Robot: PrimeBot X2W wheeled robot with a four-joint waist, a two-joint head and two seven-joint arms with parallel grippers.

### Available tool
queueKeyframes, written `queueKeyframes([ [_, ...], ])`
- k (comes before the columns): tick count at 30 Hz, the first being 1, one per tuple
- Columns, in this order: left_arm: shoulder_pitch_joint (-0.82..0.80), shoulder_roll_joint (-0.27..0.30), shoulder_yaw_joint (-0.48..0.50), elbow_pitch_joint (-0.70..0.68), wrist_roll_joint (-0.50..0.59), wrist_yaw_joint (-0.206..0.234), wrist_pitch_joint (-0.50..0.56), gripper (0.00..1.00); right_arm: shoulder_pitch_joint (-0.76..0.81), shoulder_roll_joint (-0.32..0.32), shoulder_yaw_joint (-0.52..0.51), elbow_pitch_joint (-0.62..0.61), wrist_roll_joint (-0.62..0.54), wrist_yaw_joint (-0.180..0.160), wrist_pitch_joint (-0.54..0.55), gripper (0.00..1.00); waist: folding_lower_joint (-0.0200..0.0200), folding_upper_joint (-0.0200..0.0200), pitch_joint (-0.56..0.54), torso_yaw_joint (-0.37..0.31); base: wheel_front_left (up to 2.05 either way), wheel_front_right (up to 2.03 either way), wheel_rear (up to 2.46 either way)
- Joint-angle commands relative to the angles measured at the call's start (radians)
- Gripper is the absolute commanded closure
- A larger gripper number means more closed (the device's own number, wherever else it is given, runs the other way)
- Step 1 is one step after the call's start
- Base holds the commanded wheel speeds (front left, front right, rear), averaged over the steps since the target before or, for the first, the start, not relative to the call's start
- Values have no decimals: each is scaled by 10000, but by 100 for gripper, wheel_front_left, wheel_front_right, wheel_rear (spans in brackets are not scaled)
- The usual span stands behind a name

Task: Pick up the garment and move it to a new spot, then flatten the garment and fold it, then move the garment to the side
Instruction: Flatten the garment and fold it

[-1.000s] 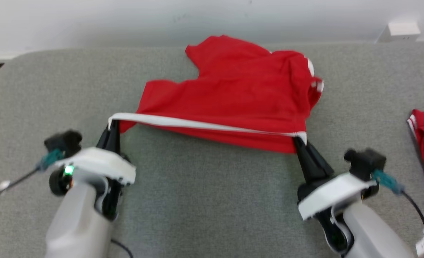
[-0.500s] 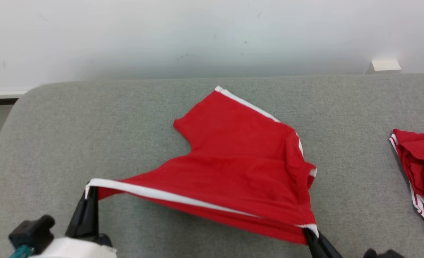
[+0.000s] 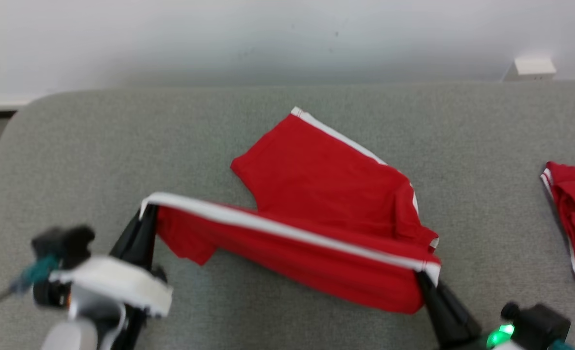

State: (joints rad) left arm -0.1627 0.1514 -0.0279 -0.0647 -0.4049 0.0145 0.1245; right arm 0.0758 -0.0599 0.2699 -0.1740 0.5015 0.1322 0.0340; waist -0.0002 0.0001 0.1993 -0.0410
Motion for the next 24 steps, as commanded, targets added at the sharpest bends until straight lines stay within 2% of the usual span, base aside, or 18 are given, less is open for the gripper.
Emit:
queueKeyframes([
  [1,-692,212,-93,391,-93,-154,202,100,-426,19,-205,248,75,-32,-115,100,2,-1,443,31,0,0,0],
  [6,-3439,700,-728,2308,-38,-813,1419,100,-1904,90,-430,1094,704,-32,-527,100,2,-1,1465,-332,0,0,0],
  [12,-6614,1399,-1589,4497,-96,-1339,2928,100,-3765,85,120,2251,1766,-29,-1139,100,2,-1,2592,-1300,0,0,0],
  [17,-8125,1773,-2254,5770,-40,-1439,3496,100,-4729,82,770,3118,2433,-29,-1633,100,2,-1,3075,-1919,0,0,0],
  [24,-9478,2108,-3443,7319,-359,-1437,3202,100,-5731,90,1783,4189,3198,-29,-2448,100,2,-1,3455,-2639,0,0,0],
])
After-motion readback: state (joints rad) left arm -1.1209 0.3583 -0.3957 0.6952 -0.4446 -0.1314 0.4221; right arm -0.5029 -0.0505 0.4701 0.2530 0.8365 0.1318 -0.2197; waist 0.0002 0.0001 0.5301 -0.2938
